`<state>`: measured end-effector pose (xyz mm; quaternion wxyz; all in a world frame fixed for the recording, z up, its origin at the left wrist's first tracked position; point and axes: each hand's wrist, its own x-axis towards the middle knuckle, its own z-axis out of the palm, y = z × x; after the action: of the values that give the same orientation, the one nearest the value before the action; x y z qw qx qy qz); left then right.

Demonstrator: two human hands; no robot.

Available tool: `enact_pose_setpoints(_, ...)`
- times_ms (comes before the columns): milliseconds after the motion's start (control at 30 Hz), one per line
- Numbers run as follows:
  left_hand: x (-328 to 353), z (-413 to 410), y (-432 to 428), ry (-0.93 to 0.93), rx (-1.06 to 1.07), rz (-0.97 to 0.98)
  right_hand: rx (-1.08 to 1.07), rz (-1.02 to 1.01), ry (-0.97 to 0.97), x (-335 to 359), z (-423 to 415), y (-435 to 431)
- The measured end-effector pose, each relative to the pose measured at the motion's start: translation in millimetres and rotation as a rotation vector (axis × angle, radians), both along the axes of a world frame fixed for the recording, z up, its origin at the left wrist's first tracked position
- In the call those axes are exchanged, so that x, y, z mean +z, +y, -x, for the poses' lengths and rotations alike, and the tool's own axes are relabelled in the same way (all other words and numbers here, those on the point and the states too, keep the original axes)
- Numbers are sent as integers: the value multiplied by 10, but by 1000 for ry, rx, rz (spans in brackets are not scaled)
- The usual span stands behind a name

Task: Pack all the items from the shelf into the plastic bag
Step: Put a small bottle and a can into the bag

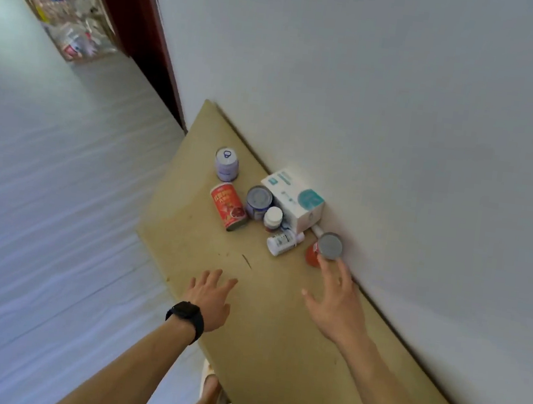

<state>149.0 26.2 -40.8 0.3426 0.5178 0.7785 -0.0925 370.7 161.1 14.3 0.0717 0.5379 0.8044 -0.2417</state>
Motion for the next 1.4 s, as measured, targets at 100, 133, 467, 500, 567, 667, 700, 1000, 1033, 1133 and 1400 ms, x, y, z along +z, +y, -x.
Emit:
enact_pose_setpoints(100, -262, 151, -23, -2, -17, 102, -10, -20, -99, -62, 314, 493)
enact_pose_setpoints(133, -307, 164, -43, 9, -37, 108, -3, -6, -139, -102, 371, 627)
enact_pose_setpoints(467, -144, -34, 644, -88, -127, -201, -176, 76, -217, -273, 173, 448)
enact_pose_setpoints(500, -124, -87, 810, -88, -161, -242, -234, 102, -213, -266, 87, 348)
enact_pose_setpoints(567, -116, -193, 1113, -75, -213, -300, -352, 169, -207, -255, -100, 104)
enact_pose_setpoints(667, -194, -306, 1395, -50, -254, -309, -496, 243, -176, -227, -386, -342)
enact_pose_setpoints(700, -241, -329, 1437, -37, -262, -295, -554, 277, -155, -214, -472, -502)
enact_pose_setpoints(1000, -356, -485, 933, 41, -396, -261, -816, 431, -146, -222, -922, -1452)
enact_pose_setpoints(1033, -352, -509, 869, 47, -405, -256, -827, 435, -142, -219, -941, -1483)
enact_pose_setpoints(1133, -342, -600, 778, 56, -424, -267, -834, 433, -164, -204, -955, -1479)
enact_pose_setpoints(1400, -329, -828, 804, 106, -446, -130, -735, 453, -319, -270, -926, -1049)
